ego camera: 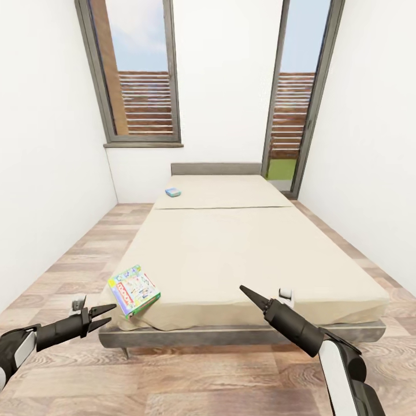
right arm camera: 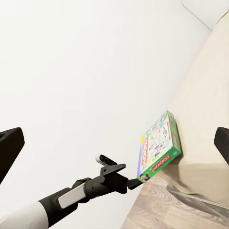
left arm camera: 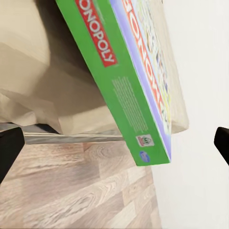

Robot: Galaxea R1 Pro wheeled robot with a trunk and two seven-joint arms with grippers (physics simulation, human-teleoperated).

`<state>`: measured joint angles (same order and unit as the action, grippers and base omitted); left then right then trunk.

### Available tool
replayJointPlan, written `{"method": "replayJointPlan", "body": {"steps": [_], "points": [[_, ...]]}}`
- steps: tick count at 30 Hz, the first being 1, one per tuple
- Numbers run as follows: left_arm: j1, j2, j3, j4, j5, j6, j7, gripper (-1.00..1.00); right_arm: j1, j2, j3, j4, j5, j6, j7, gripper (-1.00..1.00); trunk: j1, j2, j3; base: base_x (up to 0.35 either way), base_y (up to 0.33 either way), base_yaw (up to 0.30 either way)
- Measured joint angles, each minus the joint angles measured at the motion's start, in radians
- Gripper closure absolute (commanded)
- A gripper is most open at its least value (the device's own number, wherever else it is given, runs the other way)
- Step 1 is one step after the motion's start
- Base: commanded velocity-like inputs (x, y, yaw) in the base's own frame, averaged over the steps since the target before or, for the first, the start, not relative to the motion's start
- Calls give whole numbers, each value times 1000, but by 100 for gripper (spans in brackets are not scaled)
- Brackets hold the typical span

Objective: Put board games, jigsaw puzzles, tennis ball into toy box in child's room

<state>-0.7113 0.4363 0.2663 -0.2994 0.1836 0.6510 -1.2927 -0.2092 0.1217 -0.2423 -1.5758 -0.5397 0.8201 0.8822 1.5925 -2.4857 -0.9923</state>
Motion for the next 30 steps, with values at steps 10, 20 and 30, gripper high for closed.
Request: {"method": "replayJointPlan", "body": {"steps": [10,20,30], "points": [[0,1,0,0,1,-1,0,-100,0,0,0,0,0,0,0,-100,0,0,0,7,0,0],[0,0,0,0,1,-1,0,-100,0,0,0,0,0,0,-2,-100,0,0,0,111,-7,0],[0,-1,-1,0,-1,1,1,-100,0,0,0,0,-1,0,-1,-100,0,0,0,16,-2,0]]}}
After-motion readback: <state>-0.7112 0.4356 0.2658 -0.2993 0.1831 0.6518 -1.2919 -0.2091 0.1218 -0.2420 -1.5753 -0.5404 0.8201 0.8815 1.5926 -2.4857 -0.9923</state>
